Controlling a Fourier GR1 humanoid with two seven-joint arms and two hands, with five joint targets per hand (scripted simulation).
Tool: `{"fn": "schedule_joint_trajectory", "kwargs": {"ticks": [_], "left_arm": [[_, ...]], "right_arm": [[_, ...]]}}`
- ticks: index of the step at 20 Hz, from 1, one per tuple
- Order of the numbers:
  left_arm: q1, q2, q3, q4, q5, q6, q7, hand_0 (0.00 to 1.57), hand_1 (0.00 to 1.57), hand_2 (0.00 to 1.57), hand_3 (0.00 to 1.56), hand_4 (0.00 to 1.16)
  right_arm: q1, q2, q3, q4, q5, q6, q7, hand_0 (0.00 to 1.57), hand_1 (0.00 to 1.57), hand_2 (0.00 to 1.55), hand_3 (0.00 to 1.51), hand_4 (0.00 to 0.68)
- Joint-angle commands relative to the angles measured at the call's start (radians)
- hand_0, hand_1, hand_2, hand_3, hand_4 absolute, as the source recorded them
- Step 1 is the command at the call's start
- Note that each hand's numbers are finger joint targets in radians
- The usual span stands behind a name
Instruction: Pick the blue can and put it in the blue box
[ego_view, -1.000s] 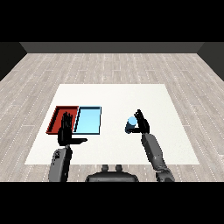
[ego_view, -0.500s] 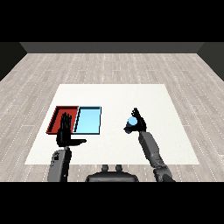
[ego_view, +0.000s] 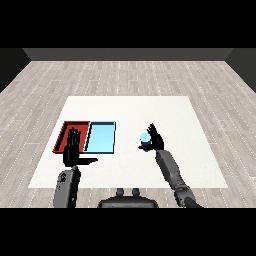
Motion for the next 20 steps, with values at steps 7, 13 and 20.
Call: {"fn": "schedule_joint_trajectory", "kwargs": {"ticks": [7,13,20], "left_arm": [[0.040,-0.032,-0.036,-0.071,-0.036,0.043,0.013,0.00,0.00,0.00,0.00,0.00],[-0.006,-0.004,-0.003,0.009,0.007,-0.013,-0.011,0.00,0.00,0.00,0.00,0.00],[0.063,-0.043,-0.072,0.014,-0.050,-0.007,-0.029,0.00,0.00,0.00,0.00,0.00]], "right_arm": [[-0.026,0.004,0.031,0.051,0.089,-0.162,0.010,1.55,1.55,1.48,1.45,0.647],[-0.028,-0.035,0.005,0.059,0.092,-0.134,0.027,1.56,1.56,1.49,1.44,0.683],[-0.025,-0.013,0.030,-0.095,0.107,-0.171,0.054,1.50,1.50,1.46,1.42,0.657]]}}
